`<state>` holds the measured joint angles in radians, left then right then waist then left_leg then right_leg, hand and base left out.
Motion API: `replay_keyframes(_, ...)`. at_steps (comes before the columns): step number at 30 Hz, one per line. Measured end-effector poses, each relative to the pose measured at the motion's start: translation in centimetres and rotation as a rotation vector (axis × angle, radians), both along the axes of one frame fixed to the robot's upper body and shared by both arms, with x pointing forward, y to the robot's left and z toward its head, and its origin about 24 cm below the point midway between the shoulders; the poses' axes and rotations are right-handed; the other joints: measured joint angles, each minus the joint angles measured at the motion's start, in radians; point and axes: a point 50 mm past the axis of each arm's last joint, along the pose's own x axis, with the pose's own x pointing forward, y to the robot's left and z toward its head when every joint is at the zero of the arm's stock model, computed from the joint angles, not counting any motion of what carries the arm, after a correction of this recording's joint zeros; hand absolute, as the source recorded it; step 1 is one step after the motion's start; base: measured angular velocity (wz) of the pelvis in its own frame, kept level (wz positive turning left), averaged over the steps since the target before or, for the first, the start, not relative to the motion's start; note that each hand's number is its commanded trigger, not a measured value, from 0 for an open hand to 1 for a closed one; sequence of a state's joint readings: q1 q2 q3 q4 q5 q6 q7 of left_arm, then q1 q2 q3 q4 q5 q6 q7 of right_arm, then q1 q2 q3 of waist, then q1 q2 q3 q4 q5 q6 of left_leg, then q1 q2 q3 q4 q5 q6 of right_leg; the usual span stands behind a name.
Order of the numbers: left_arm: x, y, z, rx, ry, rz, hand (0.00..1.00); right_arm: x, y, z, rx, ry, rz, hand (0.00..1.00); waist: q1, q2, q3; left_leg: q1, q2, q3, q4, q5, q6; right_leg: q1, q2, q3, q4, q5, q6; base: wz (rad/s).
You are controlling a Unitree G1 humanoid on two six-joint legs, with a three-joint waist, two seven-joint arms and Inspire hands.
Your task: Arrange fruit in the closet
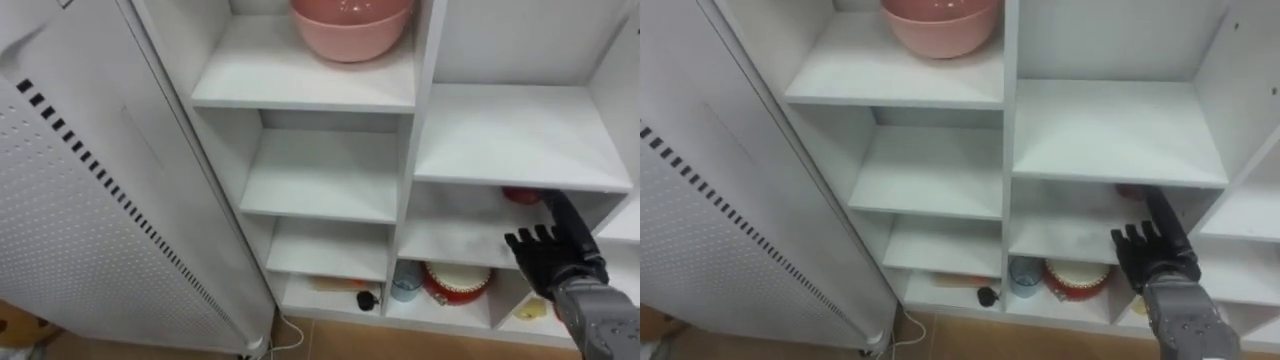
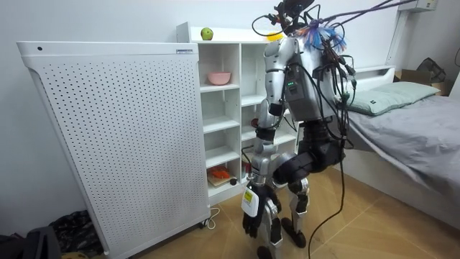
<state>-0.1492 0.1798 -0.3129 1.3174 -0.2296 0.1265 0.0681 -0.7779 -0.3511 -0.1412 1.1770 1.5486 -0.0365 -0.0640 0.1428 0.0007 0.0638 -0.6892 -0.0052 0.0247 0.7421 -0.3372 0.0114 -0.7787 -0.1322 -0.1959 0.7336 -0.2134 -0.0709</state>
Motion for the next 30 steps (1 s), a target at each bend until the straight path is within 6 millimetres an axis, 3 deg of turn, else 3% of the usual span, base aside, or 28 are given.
replay_keyframes(2,0.0,0.1,0.0,-0.016,-0.003,0.022,0.0,-1.5,-0.4,-2.3,-0.04,0.061,0.03,0.0,0.002,0.001,-0.0004,0.046,0.012,0.0,-0.032,0.001,-0.002,0.053,0.014,-0.007,-0.041,0.001,0.004,0.03)
replay_keyframes(5,0.3,0.3,0.2,-0.033,-0.02,0.054,0.0,-4.4,-1.1,-6.0,-0.102,0.186,0.063,0.0,-0.007,0.001,-0.0022,0.12,0.011,0.001,-0.106,0.015,-0.001,0.123,0.018,-0.014,-0.099,0.005,0.012,0.04)
replay_keyframes(7,0.9,0.9,0.5,-0.035,-0.046,0.074,0.0,-7.8,-1.5,-9.4,-0.18,0.339,0.118,0.0,-0.014,0.001,-0.0033,0.189,0.011,0.002,-0.173,0.032,-0.003,0.189,0.021,-0.025,-0.15,0.011,0.016,0.08)
replay_keyframes(9,1.1,1.4,0.6,-0.03,-0.069,0.091,0.0,-10.3,-1.7,-11.5,-0.24,0.457,0.186,0.0,-0.032,0.002,-0.0071,0.229,0.011,0.009,-0.212,0.041,-0.002,0.226,0.022,-0.027,-0.17,0.009,0.02,0.09)
replay_keyframes(11,1.1,1.9,0.8,-0.026,-0.089,0.117,0.0,-12.7,-1.8,-13.3,-0.307,0.561,0.256,0.0,-0.039,0.003,-0.0156,0.267,0.012,0.011,-0.248,0.05,-0.004,0.263,0.029,-0.028,-0.205,0.013,0.026,0.0)
replay_keyframes(13,0.6,2.4,0.7,-0.024,-0.09,0.161,0.0,-16.9,-1.9,-15.8,-0.373,0.727,0.359,0.0,-0.055,0.003,-0.0311,0.349,0.014,0.015,-0.302,0.064,-0.004,0.34,0.037,-0.039,-0.252,0.016,0.03,0.04)
replay_keyframes(14,0.4,2.4,0.7,-0.024,-0.088,0.163,0.0,-18.1,-1.9,-16.4,-0.393,0.772,0.398,0.0,-0.062,0.003,-0.0357,0.37,0.014,0.016,-0.316,0.068,-0.004,0.363,0.036,-0.047,-0.266,0.016,0.032,0.19)
replay_keyframes(16,-0.7,2.6,0.5,-0.029,-0.078,0.177,0.0,-22.3,-1.8,-18.2,-0.439,0.912,0.517,0.0,-0.077,-0.003,-0.0581,0.448,0.016,0.03,-0.381,0.082,-0.004,0.44,0.044,-0.054,-0.316,0.014,0.04,0.13)
replay_keyframes(21,-2.8,3.4,0.3,-0.024,-0.046,0.158,0.0,-28.3,-1.2,-20.0,-0.466,1.08,0.691,0.0,-0.097,-0.012,-0.064,0.599,0.03,0.031,-0.463,0.084,-0.007,0.59,0.074,-0.055,-0.4,0.02,0.05,-0.01)
replay_keyframes(25,-5.7,3.8,0.0,-0.02,-0.003,0.182,0.0,-31.7,0.2,-21.0,-0.436,1.15,0.77,0.0,-0.12,-0.019,-0.0626,0.715,0.035,0.029,-0.516,0.086,-0.01,0.713,0.089,-0.053,-0.46,0.017,0.058,-0.01)
replay_keyframes(30,-7.6,3.4,-0.3,-0.031,0.028,0.22,0.0,-33.2,1.9,-21.6,-0.432,1.187,0.895,0.0,-0.118,-0.022,-0.0602,0.779,0.032,0.031,-0.541,0.086,-0.01,0.763,0.091,-0.043,-0.468,0.01,0.068,0.0)
